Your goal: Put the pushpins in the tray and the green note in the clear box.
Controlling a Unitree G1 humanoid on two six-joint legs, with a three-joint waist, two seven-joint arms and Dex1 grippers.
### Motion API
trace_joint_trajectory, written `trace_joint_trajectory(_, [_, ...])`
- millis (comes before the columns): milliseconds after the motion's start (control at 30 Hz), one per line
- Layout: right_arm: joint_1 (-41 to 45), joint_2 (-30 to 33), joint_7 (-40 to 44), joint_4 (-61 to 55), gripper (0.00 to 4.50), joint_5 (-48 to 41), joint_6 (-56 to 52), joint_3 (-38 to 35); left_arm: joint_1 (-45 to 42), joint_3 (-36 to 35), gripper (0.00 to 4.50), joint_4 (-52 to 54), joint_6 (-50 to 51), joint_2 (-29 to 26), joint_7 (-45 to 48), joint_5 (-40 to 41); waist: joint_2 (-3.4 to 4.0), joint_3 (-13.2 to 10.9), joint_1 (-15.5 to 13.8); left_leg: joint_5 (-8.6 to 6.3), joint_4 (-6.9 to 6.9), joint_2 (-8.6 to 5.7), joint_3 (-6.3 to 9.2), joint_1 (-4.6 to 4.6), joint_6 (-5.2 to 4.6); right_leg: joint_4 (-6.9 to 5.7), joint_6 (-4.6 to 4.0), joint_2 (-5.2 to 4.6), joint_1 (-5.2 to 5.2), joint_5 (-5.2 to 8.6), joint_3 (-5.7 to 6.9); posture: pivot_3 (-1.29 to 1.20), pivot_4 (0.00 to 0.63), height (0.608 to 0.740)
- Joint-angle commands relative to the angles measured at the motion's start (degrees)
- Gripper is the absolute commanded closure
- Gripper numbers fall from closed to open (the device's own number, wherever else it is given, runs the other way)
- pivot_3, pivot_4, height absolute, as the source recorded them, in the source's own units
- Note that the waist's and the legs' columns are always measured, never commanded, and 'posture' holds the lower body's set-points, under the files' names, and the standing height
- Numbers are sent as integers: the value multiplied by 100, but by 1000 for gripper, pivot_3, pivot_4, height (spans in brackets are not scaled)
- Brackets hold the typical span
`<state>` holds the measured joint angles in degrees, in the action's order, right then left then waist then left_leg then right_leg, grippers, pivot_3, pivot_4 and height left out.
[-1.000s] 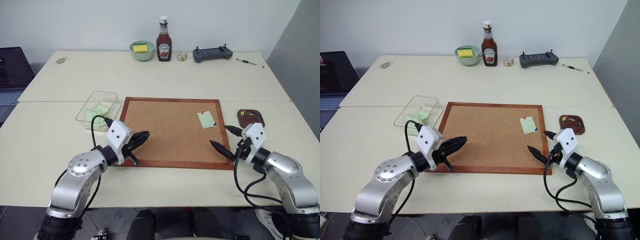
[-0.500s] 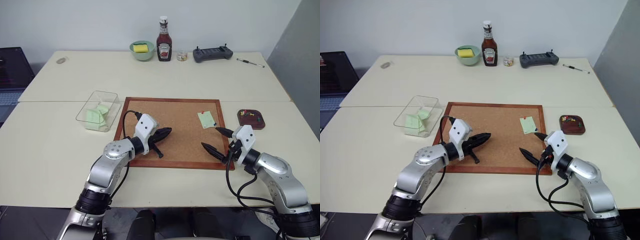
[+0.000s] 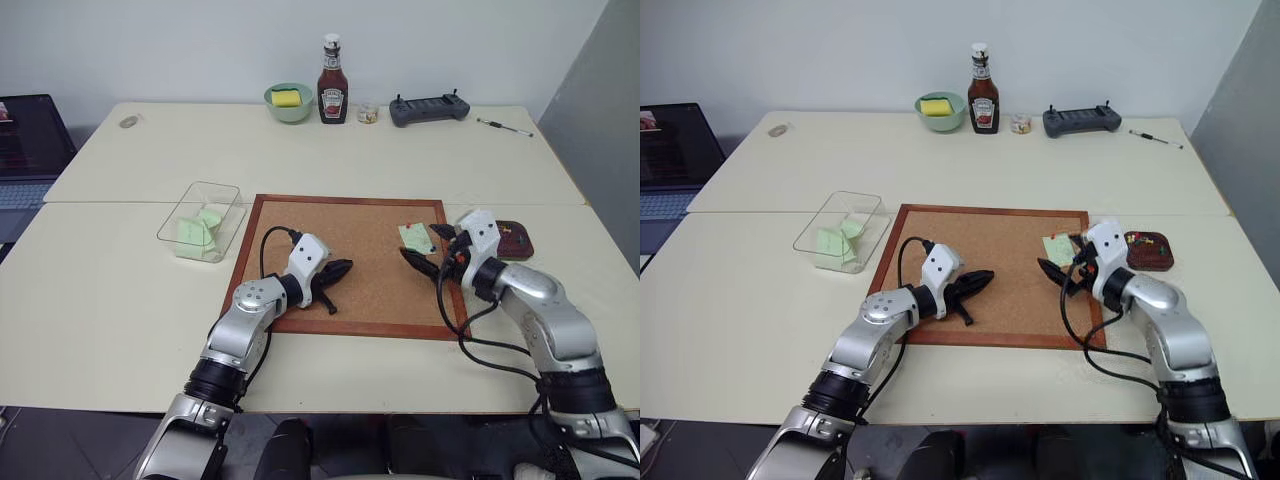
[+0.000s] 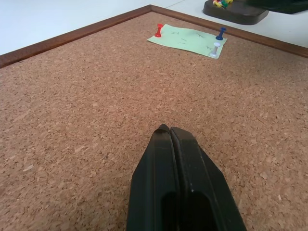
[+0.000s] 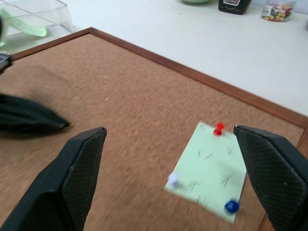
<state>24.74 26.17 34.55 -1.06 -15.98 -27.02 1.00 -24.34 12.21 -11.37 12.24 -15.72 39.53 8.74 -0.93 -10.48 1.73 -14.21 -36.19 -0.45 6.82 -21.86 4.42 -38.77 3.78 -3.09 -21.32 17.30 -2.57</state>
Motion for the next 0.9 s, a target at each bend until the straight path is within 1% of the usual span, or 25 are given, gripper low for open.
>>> trace_joint_trajectory(33, [672, -79, 107, 963, 0, 330, 507, 154, 99, 116, 4451, -130, 105, 89, 37, -91, 3, 2, 1, 0, -4, 2, -3, 3, 0, -2, 0, 0, 0, 0, -2, 0, 150, 740])
trace_joint_trajectory(233, [1324, -206, 202, 2267, 0, 637, 1132, 256, 125, 127, 4451, -62, 147, 133, 41, -110, 6, 3, 7, 0, -2, -1, 0, 1, 0, -3, -1, -2, 0, 0, 1, 0, 150, 740])
trace_joint_trajectory(300, [1468, -272, 186, 2627, 366, 745, 1341, 263, 128, 127, 4500, -50, 161, 145, 42, -118, 8, 5, 7, 0, -3, -2, -2, 1, 0, -7, -1, -3, -1, 0, -1, 0, 150, 740])
trace_joint_trajectory(333, [1538, -307, 168, 2802, 458, 782, 1429, 250, 126, 126, 4500, -47, 168, 153, 42, -124, 9, 5, 6, 0, -3, -1, -2, 2, 0, -6, -1, -2, -1, 0, -1, 0, 150, 740])
trace_joint_trajectory(400, [1649, -358, 180, 3087, 969, 860, 1590, 251, 126, 120, 4500, -39, 183, 164, 47, -134, 9, 5, 5, 0, -3, -1, -1, 1, 0, -8, -1, -2, -2, 0, 0, 0, 150, 740])
trace_joint_trajectory(433, [1690, -379, 202, 3197, 1098, 904, 1660, 263, 127, 117, 4500, -35, 190, 165, 49, -138, 9, 5, 5, 0, -3, -1, -2, 1, 0, -7, -1, -2, -2, 0, -1, 0, 150, 740])
trace_joint_trajectory(600, [1841, -432, 213, 3642, 2199, 1082, 1894, 284, 124, 115, 4500, -18, 219, 165, 56, -154, 10, 6, 7, 1, -3, -2, -2, 1, 0, -8, -1, -2, -2, -1, -1, 0, 150, 740])
trace_joint_trajectory(667, [1883, -431, 213, 3772, 2520, 1122, 1952, 267, 121, 114, 4500, -15, 230, 166, 57, -157, 10, 6, 8, 1, -3, -1, -1, 2, 0, -8, -1, -2, -2, -1, -1, 0, 150, 740])
trace_joint_trajectory(900, [1967, -420, 213, 3946, 3929, 1154, 2066, 232, 154, 113, 4500, 4, 238, 155, 60, -169, 12, 7, 13, 1, -3, -1, -2, 3, 0, -8, -1, -2, -1, -1, -1, 0, 150, 740])
